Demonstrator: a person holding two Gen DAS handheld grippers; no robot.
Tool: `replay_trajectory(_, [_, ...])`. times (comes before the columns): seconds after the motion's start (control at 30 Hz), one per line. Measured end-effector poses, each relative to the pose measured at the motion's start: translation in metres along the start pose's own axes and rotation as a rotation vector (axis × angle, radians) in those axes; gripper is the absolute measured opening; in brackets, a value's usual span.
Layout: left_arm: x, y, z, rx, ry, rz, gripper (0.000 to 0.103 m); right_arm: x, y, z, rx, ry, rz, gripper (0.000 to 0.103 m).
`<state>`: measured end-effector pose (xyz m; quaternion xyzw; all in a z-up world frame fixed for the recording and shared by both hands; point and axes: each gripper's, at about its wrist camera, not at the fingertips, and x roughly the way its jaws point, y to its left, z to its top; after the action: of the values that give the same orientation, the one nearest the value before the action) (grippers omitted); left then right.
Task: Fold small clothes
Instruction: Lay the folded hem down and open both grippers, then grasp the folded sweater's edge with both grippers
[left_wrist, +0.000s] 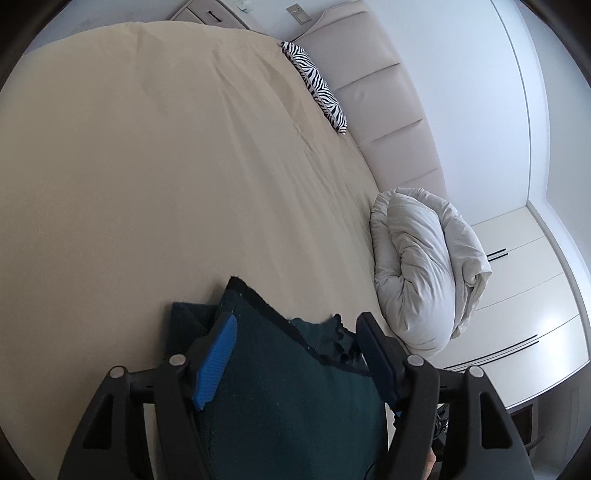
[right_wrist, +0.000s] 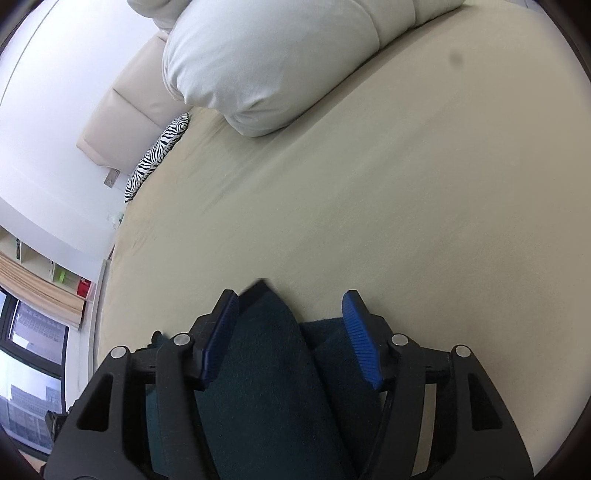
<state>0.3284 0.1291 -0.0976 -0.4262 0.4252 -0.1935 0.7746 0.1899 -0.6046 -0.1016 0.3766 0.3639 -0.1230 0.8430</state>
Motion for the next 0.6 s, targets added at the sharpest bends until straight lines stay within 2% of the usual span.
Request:
replay_trajectory(0.23, [-0.032,-0.003,-0.044,0.084,0.016,0.051,0.069,-0.028,0.003,-0.023,-0.075,0.016,-0.012,0.058])
replay_trajectory(0.33, [-0.049,0.0,-0.066,0.124,0.023,0.085,0.069,-0.059,0.0,-0.035,-0.123,0.016,-0.01,0.058])
replay_trajectory(0.47, [-0.074,0.007,-0.093,0.142,0.009,0.112,0.069,-0.091,-0.004,-0.061,-0.192,0.023,0.009,0.058])
replay_trajectory(0.6, [-0.088,0.012,-0.122,0.187,0.013,0.169,0.069,-0.122,-0.013,-0.093,-0.26,0.029,0.013,0.058])
